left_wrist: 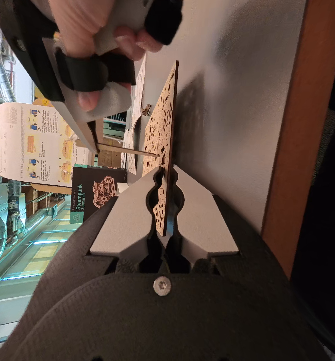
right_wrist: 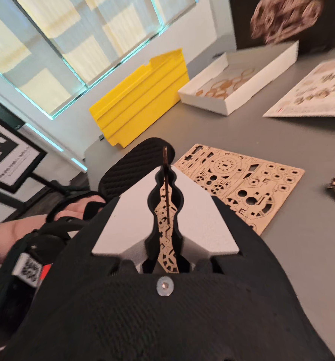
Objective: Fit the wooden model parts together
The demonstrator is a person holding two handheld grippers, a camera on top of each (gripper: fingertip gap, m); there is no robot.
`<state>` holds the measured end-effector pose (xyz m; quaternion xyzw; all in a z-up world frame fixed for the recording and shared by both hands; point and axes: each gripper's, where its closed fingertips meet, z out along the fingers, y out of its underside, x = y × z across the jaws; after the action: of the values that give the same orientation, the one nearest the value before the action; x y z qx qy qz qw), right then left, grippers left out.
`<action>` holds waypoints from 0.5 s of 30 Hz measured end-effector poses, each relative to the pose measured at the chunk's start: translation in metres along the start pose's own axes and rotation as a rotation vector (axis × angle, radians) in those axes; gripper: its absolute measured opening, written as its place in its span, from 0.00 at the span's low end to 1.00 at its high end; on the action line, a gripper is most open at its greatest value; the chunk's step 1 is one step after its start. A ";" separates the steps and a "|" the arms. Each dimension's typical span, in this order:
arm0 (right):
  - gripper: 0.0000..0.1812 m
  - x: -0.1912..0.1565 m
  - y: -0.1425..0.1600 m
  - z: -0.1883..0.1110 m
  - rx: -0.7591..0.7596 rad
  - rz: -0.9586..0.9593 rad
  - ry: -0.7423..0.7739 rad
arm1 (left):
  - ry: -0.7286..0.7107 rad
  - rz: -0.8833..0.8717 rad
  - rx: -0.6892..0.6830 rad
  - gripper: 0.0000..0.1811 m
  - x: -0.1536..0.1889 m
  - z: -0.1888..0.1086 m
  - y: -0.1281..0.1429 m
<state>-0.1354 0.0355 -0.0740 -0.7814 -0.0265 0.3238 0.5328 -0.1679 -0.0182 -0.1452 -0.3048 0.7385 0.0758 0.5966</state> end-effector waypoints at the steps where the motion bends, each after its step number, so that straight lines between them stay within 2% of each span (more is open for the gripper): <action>1: 0.01 0.002 0.000 0.003 -0.053 0.041 -0.027 | -0.002 0.001 0.002 0.03 0.000 0.000 0.000; 7: 0.01 0.012 0.008 0.021 -0.314 0.167 -0.121 | -0.011 0.005 0.010 0.03 -0.001 -0.001 -0.003; 15: 0.01 0.020 0.023 0.034 -0.530 0.398 -0.280 | -0.014 0.010 0.030 0.03 0.000 -0.002 -0.006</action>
<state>-0.1447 0.0616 -0.1110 -0.8301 -0.0295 0.5073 0.2295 -0.1662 -0.0238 -0.1431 -0.2915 0.7368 0.0698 0.6060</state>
